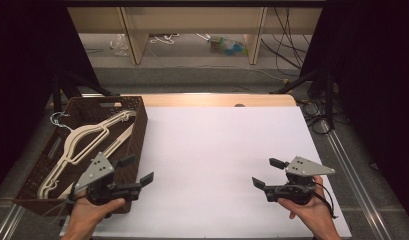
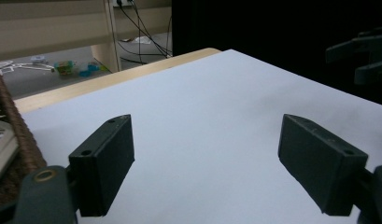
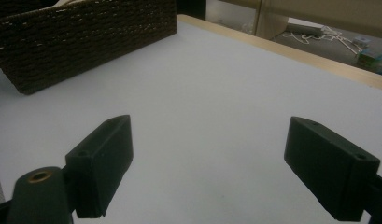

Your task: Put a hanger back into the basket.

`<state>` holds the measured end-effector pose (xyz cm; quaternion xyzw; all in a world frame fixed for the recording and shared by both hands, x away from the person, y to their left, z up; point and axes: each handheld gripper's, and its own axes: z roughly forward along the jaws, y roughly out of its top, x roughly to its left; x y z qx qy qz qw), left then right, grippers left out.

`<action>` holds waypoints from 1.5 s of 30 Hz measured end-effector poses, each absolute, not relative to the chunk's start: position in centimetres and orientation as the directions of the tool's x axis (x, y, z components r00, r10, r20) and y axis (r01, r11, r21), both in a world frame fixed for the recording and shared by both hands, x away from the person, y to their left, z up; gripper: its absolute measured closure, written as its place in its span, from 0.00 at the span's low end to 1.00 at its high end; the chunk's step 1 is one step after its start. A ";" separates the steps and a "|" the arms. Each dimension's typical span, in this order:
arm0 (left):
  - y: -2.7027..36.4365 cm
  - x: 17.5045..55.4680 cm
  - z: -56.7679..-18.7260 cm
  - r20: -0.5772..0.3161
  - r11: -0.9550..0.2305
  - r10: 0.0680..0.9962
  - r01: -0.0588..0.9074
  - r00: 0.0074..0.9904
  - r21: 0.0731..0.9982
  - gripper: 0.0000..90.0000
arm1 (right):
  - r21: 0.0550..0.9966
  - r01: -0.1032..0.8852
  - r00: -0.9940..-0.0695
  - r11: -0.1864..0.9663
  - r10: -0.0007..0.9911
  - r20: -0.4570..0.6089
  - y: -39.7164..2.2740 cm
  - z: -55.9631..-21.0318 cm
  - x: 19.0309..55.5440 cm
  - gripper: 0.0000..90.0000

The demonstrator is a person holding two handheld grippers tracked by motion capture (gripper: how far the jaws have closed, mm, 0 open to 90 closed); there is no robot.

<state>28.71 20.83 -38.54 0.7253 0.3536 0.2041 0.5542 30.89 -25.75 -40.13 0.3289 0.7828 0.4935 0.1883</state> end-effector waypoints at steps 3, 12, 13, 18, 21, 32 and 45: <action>20.3 28.6 -39.5 -0.078 -0.161 0.727 0.279 0.683 0.947 0.20 | 0.906 0.319 -0.707 0.279 0.706 0.031 -25.8 -40.1 30.7 0.18; 19.9 27.6 -41.0 -0.067 -0.175 0.724 0.276 0.687 0.945 0.19 | 0.911 0.317 -0.701 0.264 0.712 0.037 -26.1 -40.7 29.8 0.18; 19.9 27.6 -41.1 -0.051 -0.190 0.722 0.268 0.690 0.944 0.19 | 0.914 0.313 -0.694 0.260 0.719 0.034 -26.2 -40.7 29.6 0.18; 19.7 26.8 -41.9 -0.033 -0.211 0.721 0.264 0.692 0.941 0.19 | 0.912 0.319 -0.699 0.256 0.714 0.044 -26.3 -40.8 28.8 0.18; 19.6 26.5 -42.3 -0.032 -0.229 0.716 0.278 0.697 0.933 0.19 | 0.920 0.308 -0.701 0.242 0.712 0.048 -26.2 -40.9 28.5 0.18; 20.2 26.8 -42.3 -0.041 -0.205 0.728 0.273 0.685 0.940 0.19 | 0.932 0.284 -0.700 0.226 0.713 0.040 -26.3 -41.1 27.7 0.18; 20.1 26.7 -42.3 -0.059 -0.194 0.725 0.286 0.686 0.939 0.19 | 0.925 0.304 -0.696 0.230 0.716 0.051 -26.3 -41.5 27.7 0.18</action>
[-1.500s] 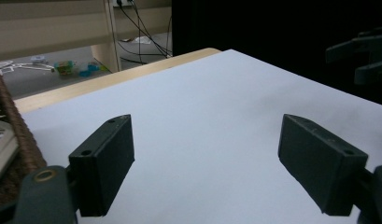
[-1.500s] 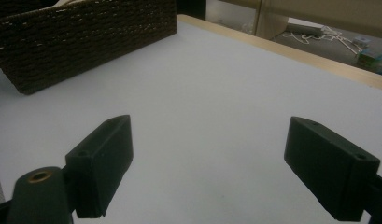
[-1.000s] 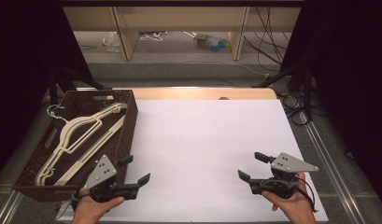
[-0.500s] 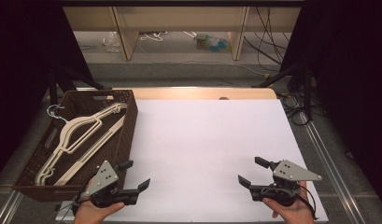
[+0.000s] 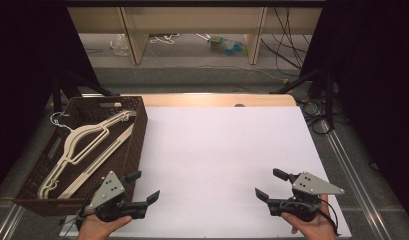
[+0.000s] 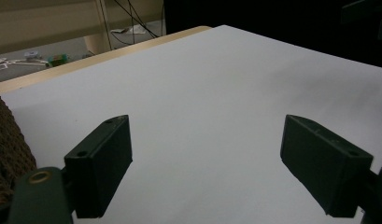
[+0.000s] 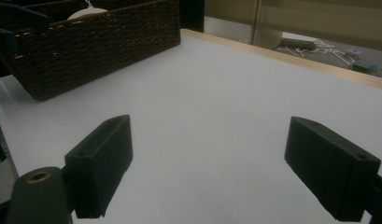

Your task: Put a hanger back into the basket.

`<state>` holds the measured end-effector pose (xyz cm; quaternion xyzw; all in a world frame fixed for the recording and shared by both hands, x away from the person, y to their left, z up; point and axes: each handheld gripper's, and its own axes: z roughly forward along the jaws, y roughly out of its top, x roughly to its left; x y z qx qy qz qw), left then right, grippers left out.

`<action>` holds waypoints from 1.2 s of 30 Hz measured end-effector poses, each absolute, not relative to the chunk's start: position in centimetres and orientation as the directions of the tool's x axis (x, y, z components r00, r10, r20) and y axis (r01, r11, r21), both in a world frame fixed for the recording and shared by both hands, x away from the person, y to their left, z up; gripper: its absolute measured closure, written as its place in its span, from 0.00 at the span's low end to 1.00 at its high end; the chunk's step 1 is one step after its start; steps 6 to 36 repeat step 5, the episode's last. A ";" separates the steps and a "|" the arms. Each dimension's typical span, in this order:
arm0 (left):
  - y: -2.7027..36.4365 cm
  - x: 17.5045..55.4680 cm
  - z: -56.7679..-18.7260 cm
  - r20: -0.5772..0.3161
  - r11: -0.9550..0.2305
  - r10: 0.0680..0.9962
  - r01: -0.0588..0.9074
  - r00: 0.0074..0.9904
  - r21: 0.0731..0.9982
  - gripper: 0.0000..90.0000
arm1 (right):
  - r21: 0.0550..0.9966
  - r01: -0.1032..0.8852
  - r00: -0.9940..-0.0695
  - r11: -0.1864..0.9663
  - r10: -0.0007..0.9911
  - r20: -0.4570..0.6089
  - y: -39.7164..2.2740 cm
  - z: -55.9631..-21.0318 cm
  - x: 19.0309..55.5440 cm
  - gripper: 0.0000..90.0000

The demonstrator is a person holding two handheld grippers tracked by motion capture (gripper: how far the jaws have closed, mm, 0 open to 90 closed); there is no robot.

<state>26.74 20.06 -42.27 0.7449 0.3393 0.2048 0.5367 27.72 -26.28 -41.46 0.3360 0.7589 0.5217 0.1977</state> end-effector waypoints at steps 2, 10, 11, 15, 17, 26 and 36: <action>20.0 26.8 -42.3 -0.047 -0.204 0.721 0.277 0.691 0.939 0.19 | 0.925 0.304 -0.696 0.230 0.716 0.050 -26.3 -41.5 27.7 0.18; 19.8 26.8 -42.3 -0.056 -0.198 0.716 0.279 0.696 0.940 0.19 | 0.926 0.300 -0.694 0.228 0.718 0.048 -26.3 -41.5 27.7 0.18; 19.8 26.8 -42.3 -0.056 -0.198 0.716 0.279 0.696 0.940 0.19 | 0.926 0.300 -0.694 0.228 0.718 0.048 -26.3 -41.5 27.7 0.18; 19.8 26.8 -42.3 -0.056 -0.198 0.716 0.279 0.696 0.940 0.19 | 0.926 0.300 -0.694 0.228 0.718 0.048 -26.3 -41.5 27.7 0.18; 19.8 26.8 -42.3 -0.056 -0.198 0.716 0.279 0.696 0.940 0.19 | 0.926 0.300 -0.694 0.228 0.718 0.048 -26.3 -41.5 27.7 0.18; 19.8 26.8 -42.3 -0.056 -0.198 0.716 0.279 0.696 0.940 0.19 | 0.926 0.300 -0.694 0.228 0.718 0.048 -26.3 -41.5 27.7 0.18; 19.8 26.8 -42.3 -0.056 -0.198 0.716 0.279 0.696 0.940 0.19 | 0.926 0.300 -0.694 0.228 0.718 0.048 -26.3 -41.5 27.7 0.18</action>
